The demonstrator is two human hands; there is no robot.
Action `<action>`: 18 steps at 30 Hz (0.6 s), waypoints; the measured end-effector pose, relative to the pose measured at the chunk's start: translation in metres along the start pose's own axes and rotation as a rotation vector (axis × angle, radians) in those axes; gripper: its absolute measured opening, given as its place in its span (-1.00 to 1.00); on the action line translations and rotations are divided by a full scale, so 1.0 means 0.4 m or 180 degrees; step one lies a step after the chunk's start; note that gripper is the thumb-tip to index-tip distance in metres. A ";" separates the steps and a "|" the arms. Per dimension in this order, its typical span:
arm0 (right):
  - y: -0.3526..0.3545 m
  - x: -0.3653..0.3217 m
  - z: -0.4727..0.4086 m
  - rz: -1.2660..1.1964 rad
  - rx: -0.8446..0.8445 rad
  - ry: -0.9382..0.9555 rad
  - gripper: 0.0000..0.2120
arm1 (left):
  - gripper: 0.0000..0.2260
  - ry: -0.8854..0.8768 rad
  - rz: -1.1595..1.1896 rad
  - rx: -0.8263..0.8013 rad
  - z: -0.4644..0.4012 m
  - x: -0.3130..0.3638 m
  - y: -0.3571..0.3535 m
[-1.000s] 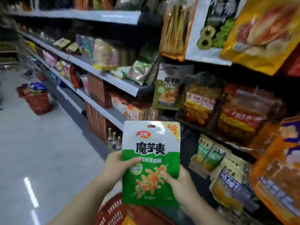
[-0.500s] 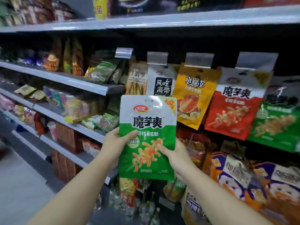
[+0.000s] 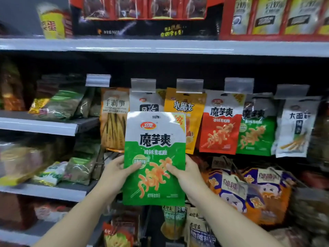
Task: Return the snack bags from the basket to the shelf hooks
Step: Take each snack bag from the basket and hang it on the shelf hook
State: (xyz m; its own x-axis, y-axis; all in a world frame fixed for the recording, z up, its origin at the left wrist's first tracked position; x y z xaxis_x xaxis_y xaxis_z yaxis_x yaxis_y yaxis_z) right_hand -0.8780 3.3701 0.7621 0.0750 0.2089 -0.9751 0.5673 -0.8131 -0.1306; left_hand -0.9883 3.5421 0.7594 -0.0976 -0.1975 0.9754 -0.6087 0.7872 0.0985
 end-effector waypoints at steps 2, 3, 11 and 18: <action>0.010 -0.007 0.007 -0.0010 0.0089 -0.0011 -0.70 | -0.86 -0.0015 0.0037 -0.0086 -0.019 0.003 -0.013; 0.020 -0.008 0.010 0.0005 0.0154 -0.0014 -0.73 | -0.86 -0.0019 0.0051 -0.0126 -0.027 0.003 -0.023; 0.241 -0.050 0.047 0.0163 0.0926 0.0026 -0.86 | -0.81 -0.0040 0.0119 -0.0639 -0.059 0.025 -0.252; 0.554 -0.146 0.054 0.0204 0.1527 0.0270 -0.50 | -0.87 -0.0163 0.0225 -0.0991 -0.070 0.127 -0.579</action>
State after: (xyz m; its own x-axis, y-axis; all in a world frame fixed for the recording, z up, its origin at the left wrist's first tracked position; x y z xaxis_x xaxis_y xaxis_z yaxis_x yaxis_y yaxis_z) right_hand -0.7744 3.1660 0.7862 0.1753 0.1775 -0.9684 0.1191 -0.9802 -0.1581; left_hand -0.8301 3.3662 0.7917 -0.1754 -0.1589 0.9716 -0.3297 0.9394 0.0941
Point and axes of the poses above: each hand's wrist, its own z-axis away from the middle knuckle, its own y-axis out of the back of the hand, x = y × z, the point moved 8 cm from there along -z, towards the middle knuckle, and after that the axes turned 11 degrees about -z, right-handed, at the moved point
